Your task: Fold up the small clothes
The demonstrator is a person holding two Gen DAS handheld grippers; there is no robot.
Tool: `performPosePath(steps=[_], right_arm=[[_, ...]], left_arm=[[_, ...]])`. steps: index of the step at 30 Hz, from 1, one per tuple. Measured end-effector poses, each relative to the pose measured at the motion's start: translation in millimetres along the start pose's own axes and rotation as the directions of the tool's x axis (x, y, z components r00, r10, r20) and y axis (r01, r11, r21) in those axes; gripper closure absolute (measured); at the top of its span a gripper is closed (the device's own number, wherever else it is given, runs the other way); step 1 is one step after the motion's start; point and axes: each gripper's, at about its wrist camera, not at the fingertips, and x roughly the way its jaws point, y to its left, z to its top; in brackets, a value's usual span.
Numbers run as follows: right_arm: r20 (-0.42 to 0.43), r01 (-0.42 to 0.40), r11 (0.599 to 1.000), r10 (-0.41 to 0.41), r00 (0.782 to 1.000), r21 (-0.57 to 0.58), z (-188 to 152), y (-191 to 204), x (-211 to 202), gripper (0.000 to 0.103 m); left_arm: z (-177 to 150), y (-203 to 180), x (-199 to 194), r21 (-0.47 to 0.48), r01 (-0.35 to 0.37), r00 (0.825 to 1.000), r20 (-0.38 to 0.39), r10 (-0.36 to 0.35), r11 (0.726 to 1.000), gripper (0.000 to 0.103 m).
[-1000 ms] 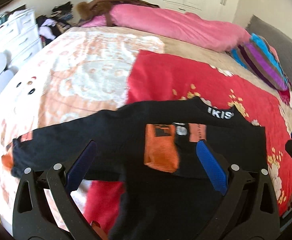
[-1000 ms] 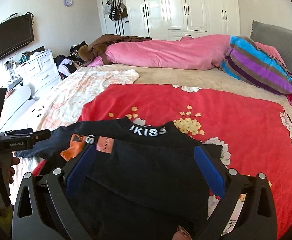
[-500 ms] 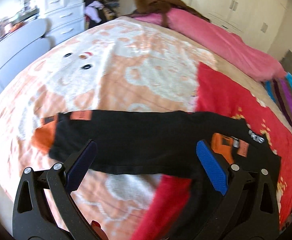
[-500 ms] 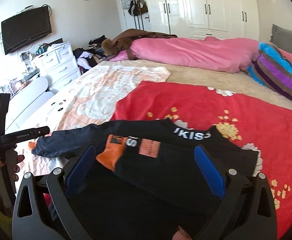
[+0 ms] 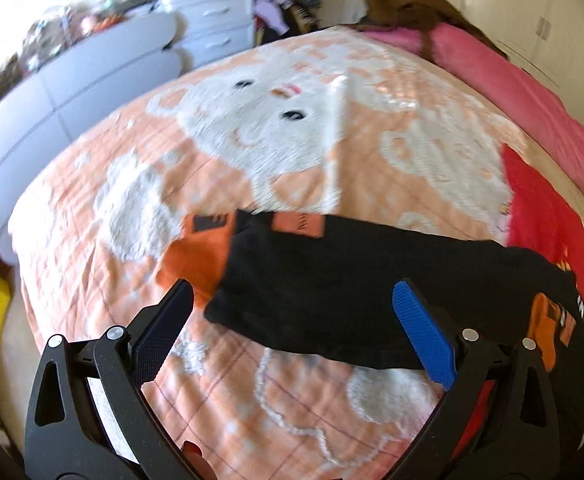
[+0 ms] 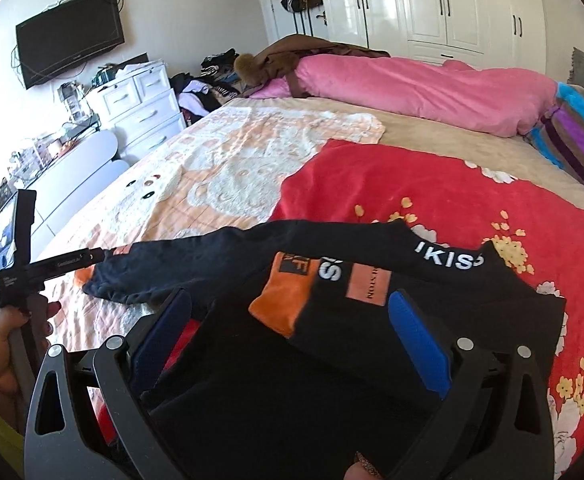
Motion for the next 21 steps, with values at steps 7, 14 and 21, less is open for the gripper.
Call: performPosePath(steps=[7, 14, 21], right_arm=[[-0.079, -0.047, 0.997, 0.042, 0.996, -0.067, -6, 22, 24, 0.004], [-0.13, -0.093, 0.993, 0.083, 0.988, -0.069, -17, 41, 38, 0.005], [-0.129, -0.069, 0.997, 0.064, 0.99, -0.039, -22, 26, 36, 0.004]], left_arm=[[-2, 37, 23, -0.166, 0.026, 0.998, -0.055, -0.036, 0.986, 0.009], [-10, 66, 50, -0.292, 0.006, 0.994, -0.103, -0.038, 0.956, 0.009], [-6, 72, 53, -0.316, 0.0, 0.998, -0.057, -0.019, 0.949, 0.071]])
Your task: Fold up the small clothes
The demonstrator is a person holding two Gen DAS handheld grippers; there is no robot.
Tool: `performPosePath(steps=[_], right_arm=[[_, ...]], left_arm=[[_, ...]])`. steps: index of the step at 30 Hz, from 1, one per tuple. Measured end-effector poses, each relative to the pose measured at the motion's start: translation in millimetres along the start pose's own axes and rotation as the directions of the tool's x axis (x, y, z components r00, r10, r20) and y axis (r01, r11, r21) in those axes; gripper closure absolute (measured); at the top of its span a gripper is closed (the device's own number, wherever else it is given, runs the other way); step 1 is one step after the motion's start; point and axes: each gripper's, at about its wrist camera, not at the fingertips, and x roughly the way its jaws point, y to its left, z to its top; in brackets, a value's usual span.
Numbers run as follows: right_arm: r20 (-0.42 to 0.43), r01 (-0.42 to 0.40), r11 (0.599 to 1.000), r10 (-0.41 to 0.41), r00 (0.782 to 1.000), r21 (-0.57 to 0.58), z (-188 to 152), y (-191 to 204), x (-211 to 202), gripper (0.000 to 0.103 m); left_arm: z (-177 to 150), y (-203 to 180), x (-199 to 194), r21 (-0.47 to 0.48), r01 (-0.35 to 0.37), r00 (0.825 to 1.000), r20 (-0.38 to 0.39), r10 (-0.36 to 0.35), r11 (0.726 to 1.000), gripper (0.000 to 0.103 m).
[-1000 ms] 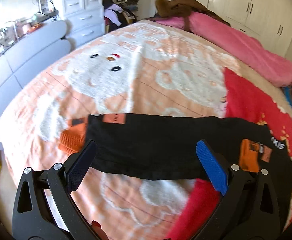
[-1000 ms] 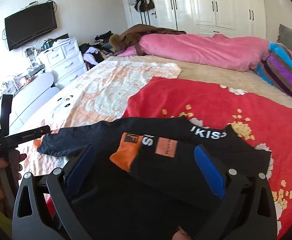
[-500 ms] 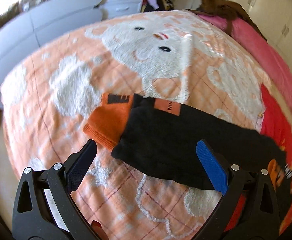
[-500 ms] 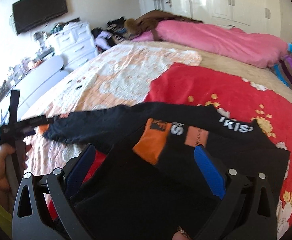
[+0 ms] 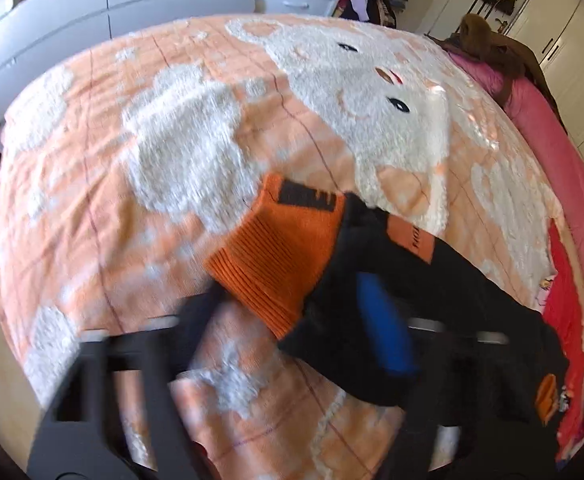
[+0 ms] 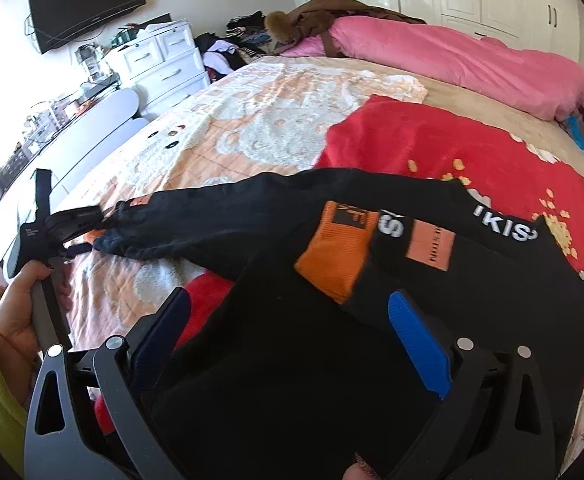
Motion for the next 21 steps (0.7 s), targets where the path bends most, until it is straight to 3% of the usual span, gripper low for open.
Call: performPosePath(steps=[3, 5, 9, 13, 16, 21], right_arm=[[0.005, 0.024, 1.0, -0.024, 1.0, 0.018, -3, -12, -4, 0.004], [0.009, 0.044, 0.998, -0.044, 0.999, 0.037, -6, -24, -8, 0.004], [0.004, 0.085, 0.994, -0.086, 0.996, 0.069, -10, -47, -16, 0.004], [-0.013, 0.132, 0.985, -0.131, 0.991, 0.107, -20, -78, -29, 0.004], [-0.02, 0.154, 0.979, -0.152, 0.988, 0.136, -29, -103, -44, 0.004], [-0.023, 0.248, 0.956, -0.248, 0.969, 0.157, -52, -149, -73, 0.004]], left_arm=[[1, -2, 1, 0.009, 0.04, 0.999, -0.007, -0.04, 0.999, 0.092], [1, -5, -4, 0.014, 0.067, 0.998, 0.011, -0.067, 0.998, 0.096], [3, -15, -27, 0.048, 0.146, 0.985, 0.085, -0.149, 0.988, 0.097], [-3, -35, -51, 0.094, 0.229, 0.965, 0.108, -0.239, 0.969, 0.097], [-14, -64, -75, 0.165, 0.291, 0.942, 0.121, -0.312, 0.942, 0.097], [-47, -134, -110, 0.351, 0.359, 0.904, 0.098, -0.416, 0.864, 0.097]])
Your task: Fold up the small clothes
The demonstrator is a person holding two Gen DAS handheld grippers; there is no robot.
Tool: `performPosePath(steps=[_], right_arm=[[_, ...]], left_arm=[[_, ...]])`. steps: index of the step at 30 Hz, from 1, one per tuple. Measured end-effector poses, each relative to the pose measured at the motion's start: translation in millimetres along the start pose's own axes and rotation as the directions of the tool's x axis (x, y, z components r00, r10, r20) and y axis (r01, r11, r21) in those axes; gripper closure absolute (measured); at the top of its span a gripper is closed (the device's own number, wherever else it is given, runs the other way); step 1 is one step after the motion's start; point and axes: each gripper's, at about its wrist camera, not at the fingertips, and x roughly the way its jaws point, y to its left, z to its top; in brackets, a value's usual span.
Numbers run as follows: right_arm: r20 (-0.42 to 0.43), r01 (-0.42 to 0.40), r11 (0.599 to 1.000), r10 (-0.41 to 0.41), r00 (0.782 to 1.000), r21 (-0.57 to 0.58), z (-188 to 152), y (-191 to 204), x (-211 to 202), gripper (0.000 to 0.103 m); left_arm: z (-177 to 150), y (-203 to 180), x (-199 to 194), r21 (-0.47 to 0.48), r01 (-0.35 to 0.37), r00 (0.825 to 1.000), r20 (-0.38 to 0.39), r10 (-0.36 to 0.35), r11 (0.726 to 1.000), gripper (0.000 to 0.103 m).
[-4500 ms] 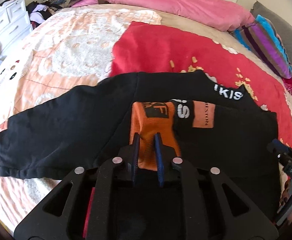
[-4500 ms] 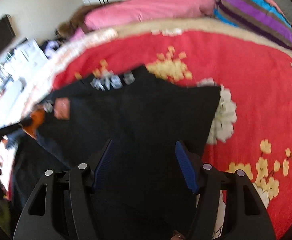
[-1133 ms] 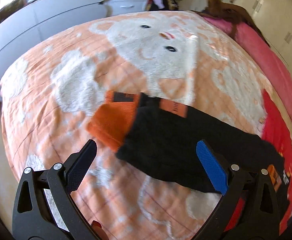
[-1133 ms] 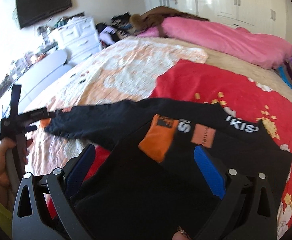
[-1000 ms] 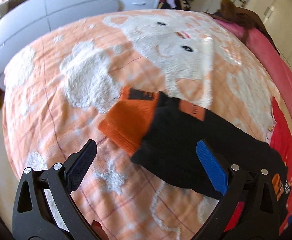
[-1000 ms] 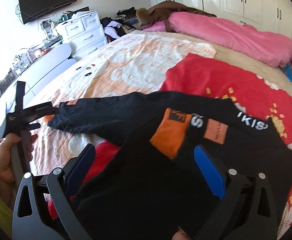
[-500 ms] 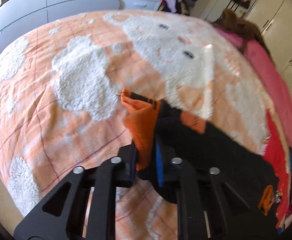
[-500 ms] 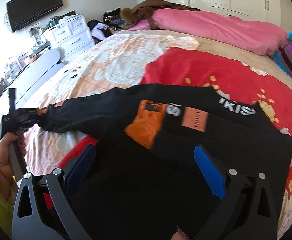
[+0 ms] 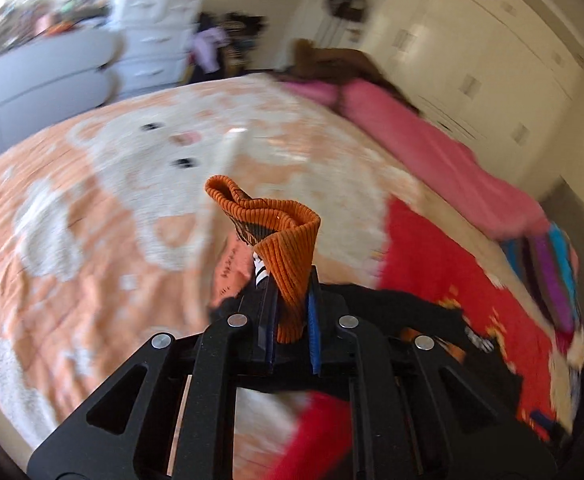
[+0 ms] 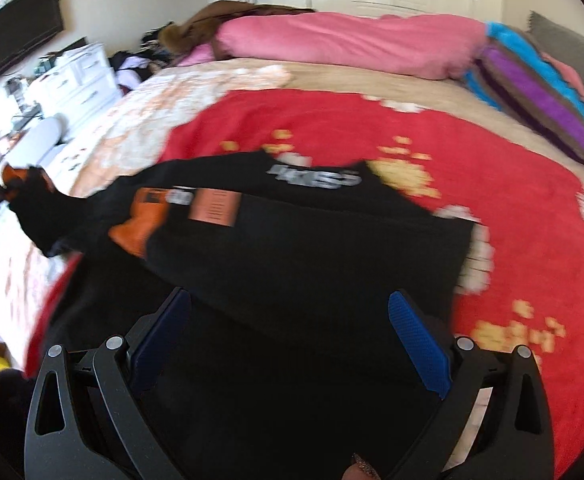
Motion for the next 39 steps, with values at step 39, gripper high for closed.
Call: performPosePath(steps=[39], right_arm=[[0.072, -0.04, 0.931, 0.015, 0.997, 0.362, -16, -125, 6, 0.004]], left_arm=[[-156, -220, 72, 0.37, 0.532, 0.811, -0.482, -0.333, 0.761, 0.064]])
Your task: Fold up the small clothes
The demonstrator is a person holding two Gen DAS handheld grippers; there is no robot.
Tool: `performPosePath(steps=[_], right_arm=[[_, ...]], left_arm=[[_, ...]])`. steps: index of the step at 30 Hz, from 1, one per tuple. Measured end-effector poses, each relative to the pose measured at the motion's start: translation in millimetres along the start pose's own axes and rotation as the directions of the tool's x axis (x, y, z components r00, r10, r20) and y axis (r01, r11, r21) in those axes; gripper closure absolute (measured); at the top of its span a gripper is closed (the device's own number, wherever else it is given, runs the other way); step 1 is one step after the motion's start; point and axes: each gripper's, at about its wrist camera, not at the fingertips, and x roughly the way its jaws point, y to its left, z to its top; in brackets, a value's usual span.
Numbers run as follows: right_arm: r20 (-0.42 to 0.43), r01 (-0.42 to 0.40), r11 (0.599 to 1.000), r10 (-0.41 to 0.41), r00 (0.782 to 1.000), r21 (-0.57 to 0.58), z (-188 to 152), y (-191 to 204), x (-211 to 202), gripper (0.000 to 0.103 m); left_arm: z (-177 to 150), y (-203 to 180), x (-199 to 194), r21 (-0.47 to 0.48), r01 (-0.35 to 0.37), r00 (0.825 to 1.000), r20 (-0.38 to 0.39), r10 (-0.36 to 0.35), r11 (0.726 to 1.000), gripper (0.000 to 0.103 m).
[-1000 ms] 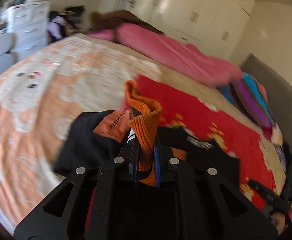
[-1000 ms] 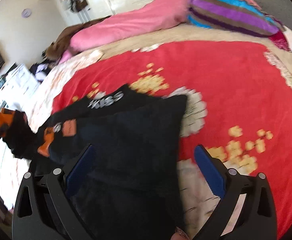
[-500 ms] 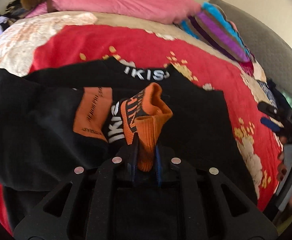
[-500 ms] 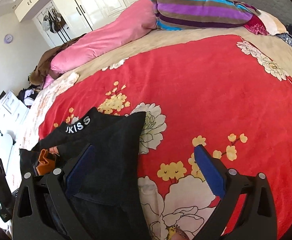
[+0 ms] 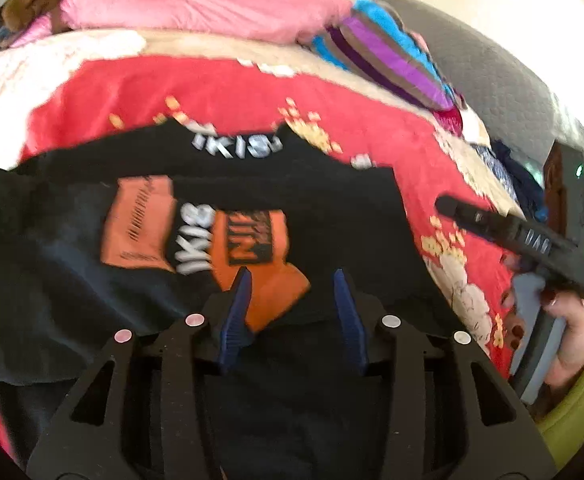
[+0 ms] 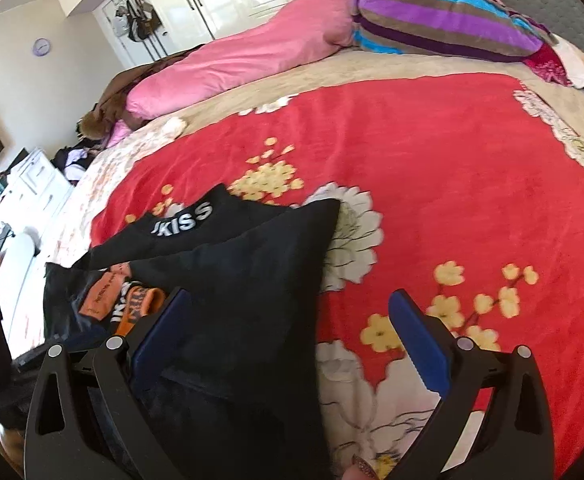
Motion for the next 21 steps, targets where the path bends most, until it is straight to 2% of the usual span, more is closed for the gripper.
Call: performPosePath(steps=[3, 4, 7, 10, 12, 14, 18, 20, 21], right_arm=[[-0.039, -0.062, 0.998, 0.062, 0.997, -0.006, -4, 16, 9, 0.004], [-0.05, -0.086, 0.996, 0.085, 0.995, -0.01, -6, 23, 12, 0.004], [-0.085, -0.141, 0.989, 0.138, 0.987, -0.036, -7, 50, 23, 0.004], [-0.104, -0.159, 0.982, 0.149, 0.983, -0.098, -8, 77, 32, 0.005], [-0.119, -0.163, 0.977, 0.147, 0.982, -0.14, -10, 93, 40, 0.005], [-0.136, -0.16, 0.976, 0.14, 0.981, -0.149, -11, 102, 51, 0.005], [-0.174, -0.151, 0.981, 0.129, 0.976, -0.119, -12, 116, 77, 0.005], [-0.194, -0.147, 0.986, 0.13, 0.972, -0.081, -12, 117, 87, 0.008], [-0.208, -0.154, 0.986, 0.139, 0.968, -0.062, -13, 118, 92, 0.013]], left_arm=[[8, 23, -20, -0.042, -0.12, 0.992, 0.037, 0.122, 0.992, 0.059], [11, 36, -28, -0.069, -0.178, 0.982, 0.049, 0.182, 0.982, 0.059], [15, 65, -43, -0.132, -0.248, 0.965, 0.051, 0.256, 0.96, 0.057], [20, 89, -60, -0.166, -0.336, 0.933, 0.077, 0.351, 0.927, 0.052], [22, 100, -71, -0.179, -0.407, 0.898, 0.099, 0.428, 0.896, 0.042], [23, 111, -81, -0.199, -0.428, 0.884, 0.112, 0.454, 0.882, 0.041], [25, 132, -93, -0.255, -0.428, 0.878, 0.112, 0.466, 0.867, 0.038], [25, 139, -96, -0.275, -0.434, 0.872, 0.11, 0.477, 0.858, 0.026], [25, 141, -99, -0.284, -0.433, 0.87, 0.114, 0.479, 0.855, 0.022]])
